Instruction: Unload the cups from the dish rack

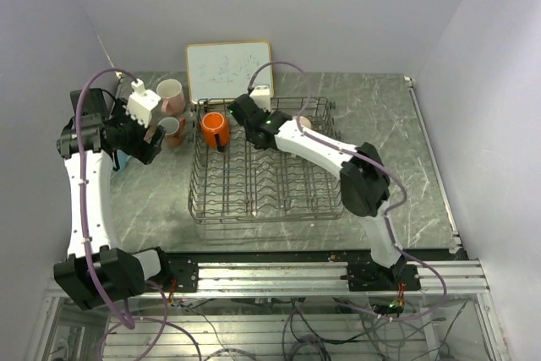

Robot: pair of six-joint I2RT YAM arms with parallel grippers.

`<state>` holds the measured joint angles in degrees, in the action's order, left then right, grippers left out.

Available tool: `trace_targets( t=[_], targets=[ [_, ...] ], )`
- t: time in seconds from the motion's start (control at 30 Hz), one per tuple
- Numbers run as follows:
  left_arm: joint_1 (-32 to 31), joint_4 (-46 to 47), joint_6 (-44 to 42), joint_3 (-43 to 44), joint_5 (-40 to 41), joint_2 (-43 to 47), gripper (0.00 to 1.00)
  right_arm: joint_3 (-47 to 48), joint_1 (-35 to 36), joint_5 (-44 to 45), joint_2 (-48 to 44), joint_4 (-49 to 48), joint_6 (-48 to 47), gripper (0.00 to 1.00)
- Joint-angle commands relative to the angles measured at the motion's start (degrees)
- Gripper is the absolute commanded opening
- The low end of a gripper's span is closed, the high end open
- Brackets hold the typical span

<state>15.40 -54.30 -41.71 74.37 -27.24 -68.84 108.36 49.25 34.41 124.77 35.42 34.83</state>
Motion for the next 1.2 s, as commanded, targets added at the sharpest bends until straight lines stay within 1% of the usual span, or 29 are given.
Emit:
trace_targets(
  t=[0.0, 0.2, 0.33, 0.43, 0.57, 0.67, 0.77, 0.8, 0.9, 0.97, 1.17],
  targets=[
    [0.0, 2.6, -5.6, -4.2, -7.1, 4.0, 0.99, -4.5, -0.2, -3.0, -12.2, -7.1, 0.3, 0.00],
    [0.0, 3.3, -13.1, -9.8, -11.7, 9.0, 0.99, -10.9, -0.7, -12.3, -18.6, -9.5, 3.3, 0.00],
    [0.0, 6.2, -17.3, -14.2, -14.0, 13.0, 0.99, -14.5, -0.7, -19.2, -22.3, -11.4, 6.3, 0.00],
    [0.0, 9.9, -17.8, -17.4, -15.5, 15.2, 1.00, -17.1, -0.7, -26.5, -24.8, -13.8, 9.2, 0.00],
    [-0.7, 16.0, -16.1, -21.2, -18.5, 17.6, 0.96, -19.3, -0.7, -35.5, -26.8, -18.3, 14.0, 0.00],
    [-5.7, 24.7, -9.9, -25.1, -17.4, 20.7, 0.97, -21.1, -0.8, -41.3, -28.3, -22.8, 18.1, 0.00],
    [-12.7, 27.2, -9.8, -26.5, -13.5, 21.8, 0.98, -21.6, -0.8, -46.2, -28.5, -25.8, 21.7, 0.00],
    [-14.0, 26.7, -10.5, -26.5, -12.6, 21.8, 0.98, -22.2, -0.7, -47.7, -28.8, -27.2, 23.1, 0.00],
    [-15.2, 25.8, -13.1, -26.8, -12.1, 22.5, 0.98, -25.7, -0.8, -53.2, -29.5, -33.1, 28.9, 0.00],
    [-15.2, 26.8, -13.9, -28.0, -12.2, 24.6, 0.98, -28.0, -0.9, -57.2, -29.5, -37.7, 32.4, 0.00],
    [-15.2, 33.3, -15.5, -34.3, -14.3, 36.0, 0.96, -34.3, -0.9, -65.9, -28.3, -56.3, 47.1, 0.00]
  ],
)
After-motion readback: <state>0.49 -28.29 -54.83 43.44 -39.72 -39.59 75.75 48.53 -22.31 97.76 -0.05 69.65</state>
